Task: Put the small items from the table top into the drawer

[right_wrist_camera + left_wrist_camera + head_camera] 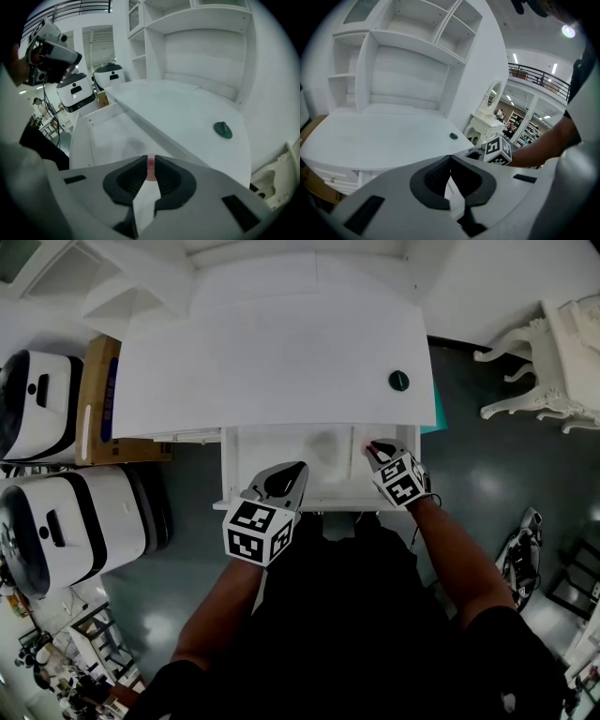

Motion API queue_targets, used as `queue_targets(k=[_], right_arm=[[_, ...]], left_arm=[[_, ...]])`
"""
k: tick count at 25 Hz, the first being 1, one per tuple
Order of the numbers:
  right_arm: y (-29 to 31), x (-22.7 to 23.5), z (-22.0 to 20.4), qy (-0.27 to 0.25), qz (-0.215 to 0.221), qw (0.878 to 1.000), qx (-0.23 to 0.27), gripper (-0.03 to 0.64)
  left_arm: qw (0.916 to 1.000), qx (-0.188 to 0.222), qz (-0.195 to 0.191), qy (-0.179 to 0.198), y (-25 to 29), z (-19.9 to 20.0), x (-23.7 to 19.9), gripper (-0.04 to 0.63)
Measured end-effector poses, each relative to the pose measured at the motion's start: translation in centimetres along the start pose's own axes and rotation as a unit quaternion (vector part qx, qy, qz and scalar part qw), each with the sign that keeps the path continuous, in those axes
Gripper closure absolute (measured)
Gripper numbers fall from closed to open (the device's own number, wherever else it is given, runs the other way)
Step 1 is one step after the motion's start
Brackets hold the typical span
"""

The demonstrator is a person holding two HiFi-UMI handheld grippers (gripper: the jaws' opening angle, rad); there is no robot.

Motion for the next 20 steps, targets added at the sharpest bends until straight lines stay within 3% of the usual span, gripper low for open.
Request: queue_targets(k=[8, 16, 20], right_arm=[[3.9, -0.8, -3.6, -0.056, 0.015, 0.996, -0.066, 0.555], [7.0, -1.4, -5.9, -0.125, 0.026, 0.987, -0.100, 0.555], [7.8, -1.4, -6.4, -0.134, 0.027, 0.985, -0.107, 0.555]], left_arm=[[0.9998, 0.000, 0.010, -0.014, -0.1, -0.2, -0.3, 0.592], [0.9997, -0.009, 0.014, -0.018, -0.1, -0.9, -0.3, 0.592], [0.9994, -0.016, 0.019, -0.023, -0.1, -1.4, -0.4, 0.592]])
Point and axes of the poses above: the fingertips, and each gripper's own axes: y forward along the fingers, x to its right, z out of its top, the point moved 6 cm from there along -y, backward along the fingers
